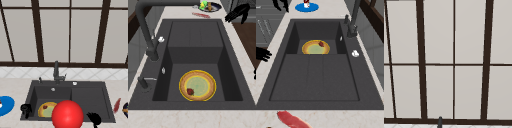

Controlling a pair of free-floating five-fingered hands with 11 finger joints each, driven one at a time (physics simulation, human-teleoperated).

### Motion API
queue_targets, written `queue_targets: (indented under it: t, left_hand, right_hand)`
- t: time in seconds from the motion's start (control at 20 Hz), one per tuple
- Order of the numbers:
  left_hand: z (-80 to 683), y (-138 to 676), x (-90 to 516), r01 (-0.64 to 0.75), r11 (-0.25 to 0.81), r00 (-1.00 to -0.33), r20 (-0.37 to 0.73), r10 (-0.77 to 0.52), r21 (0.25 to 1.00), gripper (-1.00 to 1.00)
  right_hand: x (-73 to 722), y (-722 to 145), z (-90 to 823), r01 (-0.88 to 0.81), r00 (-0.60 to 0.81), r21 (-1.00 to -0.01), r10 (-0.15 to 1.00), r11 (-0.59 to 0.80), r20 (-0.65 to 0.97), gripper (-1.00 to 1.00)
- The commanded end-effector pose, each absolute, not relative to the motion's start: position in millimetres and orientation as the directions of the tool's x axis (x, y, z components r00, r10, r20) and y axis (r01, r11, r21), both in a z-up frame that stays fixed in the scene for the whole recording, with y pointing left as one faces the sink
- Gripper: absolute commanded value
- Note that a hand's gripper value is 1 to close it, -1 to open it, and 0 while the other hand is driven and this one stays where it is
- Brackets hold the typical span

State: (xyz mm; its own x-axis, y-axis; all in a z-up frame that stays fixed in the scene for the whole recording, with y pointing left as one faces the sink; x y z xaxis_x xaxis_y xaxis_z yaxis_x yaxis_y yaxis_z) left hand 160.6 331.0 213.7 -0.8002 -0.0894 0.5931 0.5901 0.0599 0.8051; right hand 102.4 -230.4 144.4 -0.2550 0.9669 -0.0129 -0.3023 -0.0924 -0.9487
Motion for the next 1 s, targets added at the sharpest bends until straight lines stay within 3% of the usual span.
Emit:
queue_targets:
  t: [0.0,0.1,0.15,0.6,0.95]
  left_hand:
    - [214,331,161,0.590,0.060,-0.800,0.593,-0.089,0.805,0.00]
    - [214,331,161,0.590,0.060,-0.800,0.593,-0.089,0.805,0.00]
    - [214,331,161,0.590,0.060,-0.800,0.593,-0.089,0.805,0.00]
    - [214,331,161,0.590,0.060,-0.800,0.593,-0.089,0.805,0.00]
    - [214,331,161,0.590,0.060,-0.800,0.593,-0.089,0.805,0.00]
  right_hand:
    - [102,-230,145,-0.302,-0.255,-0.949,0.967,-0.092,-0.013,1.00]
    - [104,-232,158,-0.276,-0.259,-0.955,0.965,-0.104,-0.030,1.00]
    - [107,-231,163,-0.284,-0.256,-0.954,0.966,-0.100,-0.025,-1.00]
    - [106,-228,198,-0.352,-0.255,-0.931,0.967,-0.102,-0.009,-1.00]
    - [92,-231,204,-0.278,-0.244,-0.957,0.970,-0.087,-0.018,-1.00]
